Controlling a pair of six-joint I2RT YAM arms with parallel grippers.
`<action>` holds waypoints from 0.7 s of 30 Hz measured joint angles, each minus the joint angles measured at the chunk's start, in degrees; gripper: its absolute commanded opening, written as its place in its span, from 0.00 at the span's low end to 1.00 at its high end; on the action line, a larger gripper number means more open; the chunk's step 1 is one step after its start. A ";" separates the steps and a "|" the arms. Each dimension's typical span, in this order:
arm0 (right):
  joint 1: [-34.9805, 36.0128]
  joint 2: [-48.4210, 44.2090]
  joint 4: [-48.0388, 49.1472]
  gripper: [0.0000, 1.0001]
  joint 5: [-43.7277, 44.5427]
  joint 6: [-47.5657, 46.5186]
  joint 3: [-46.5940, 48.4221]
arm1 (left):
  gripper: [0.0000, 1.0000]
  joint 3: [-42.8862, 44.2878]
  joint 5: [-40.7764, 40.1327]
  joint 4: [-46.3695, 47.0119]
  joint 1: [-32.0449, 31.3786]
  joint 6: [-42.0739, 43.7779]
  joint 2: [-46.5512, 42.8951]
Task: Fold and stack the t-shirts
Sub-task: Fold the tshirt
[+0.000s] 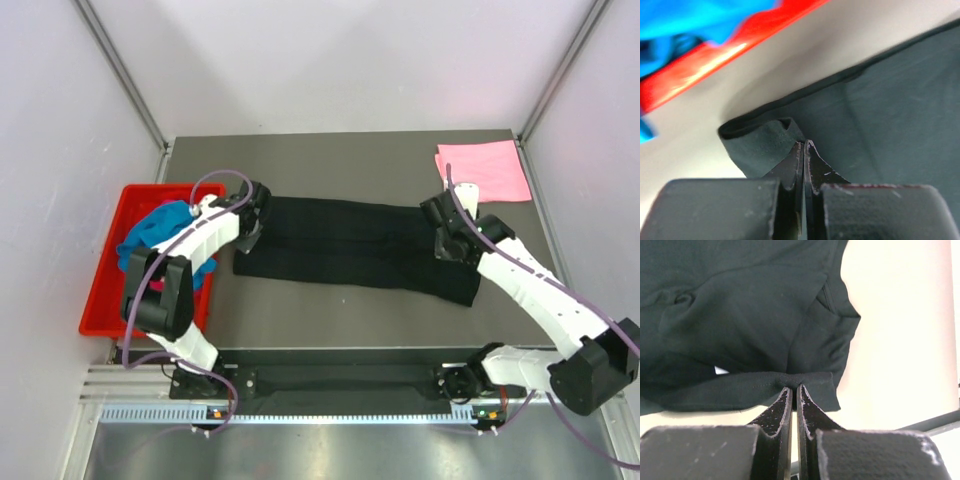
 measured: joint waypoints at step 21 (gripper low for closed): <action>-5.73 7.85 5.03 0.00 0.15 -4.87 2.60 | 0.00 8.00 -1.51 -0.42 0.76 1.09 11.63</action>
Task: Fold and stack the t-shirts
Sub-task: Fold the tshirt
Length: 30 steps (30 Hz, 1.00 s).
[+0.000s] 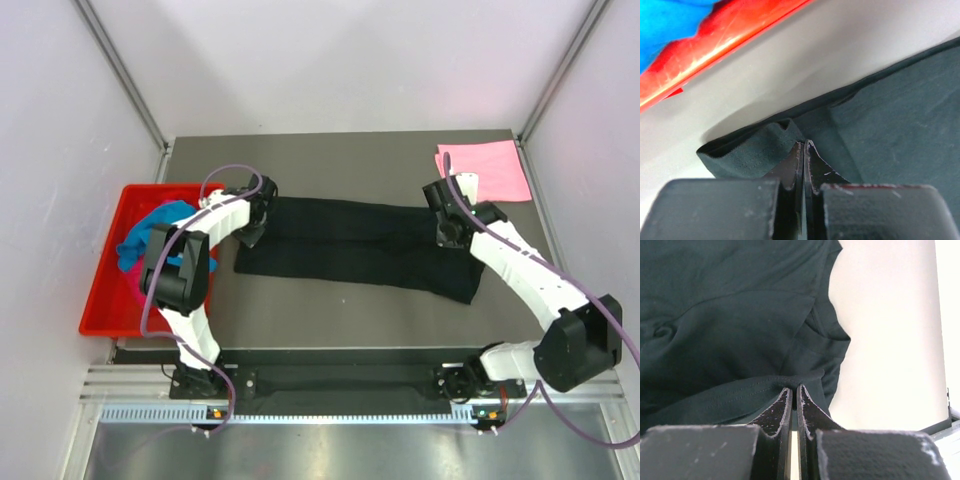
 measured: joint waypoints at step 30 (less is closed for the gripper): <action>-1.49 11.82 5.01 0.00 2.73 -5.46 5.68 | 0.00 4.02 -3.30 -3.37 0.00 -2.08 5.33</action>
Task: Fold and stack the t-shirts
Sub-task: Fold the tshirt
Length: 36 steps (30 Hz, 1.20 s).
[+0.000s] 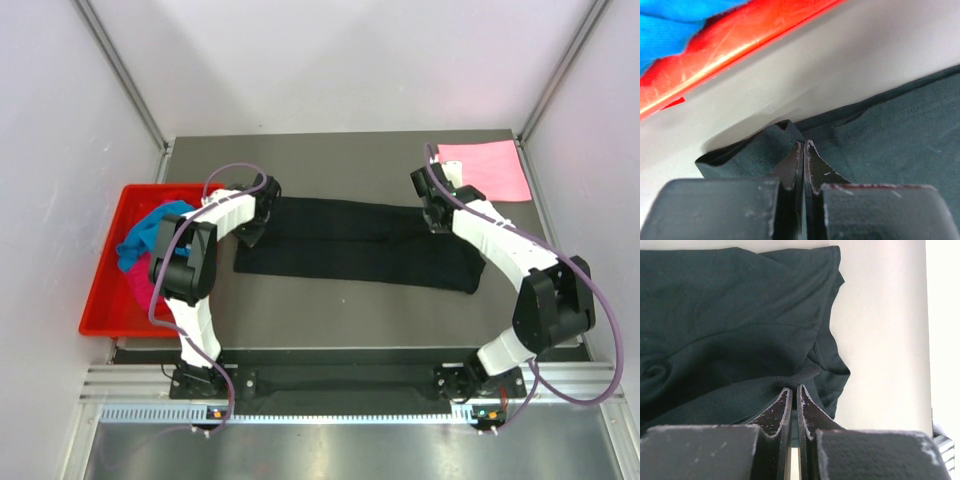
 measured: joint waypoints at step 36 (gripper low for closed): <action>-1.88 3.78 4.66 0.00 -3.26 -1.64 -0.70 | 0.44 5.77 -1.55 -3.17 -0.02 2.58 3.13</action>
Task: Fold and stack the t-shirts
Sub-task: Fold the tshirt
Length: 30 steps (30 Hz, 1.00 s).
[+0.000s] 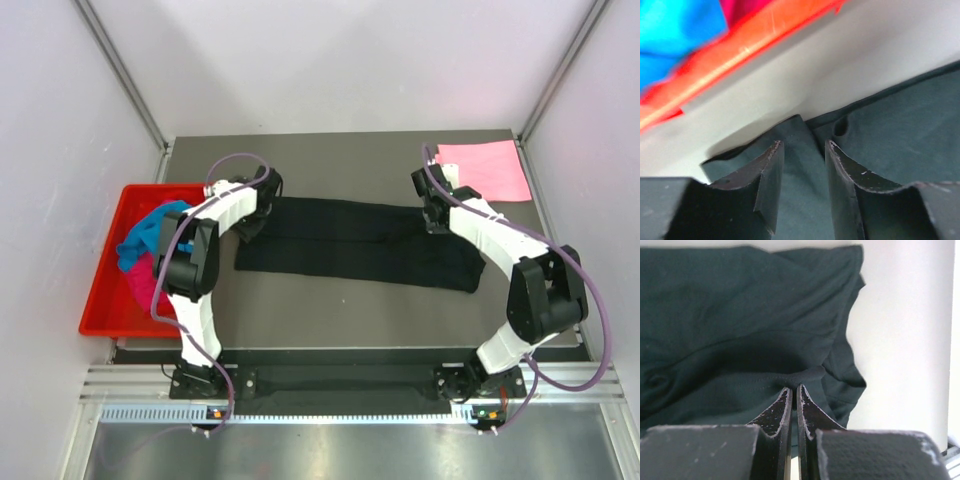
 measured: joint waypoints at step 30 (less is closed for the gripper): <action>-0.02 -2.03 -3.13 0.00 0.87 3.65 -1.03 | 0.43 -13.25 5.99 14.84 -3.98 14.64 -13.92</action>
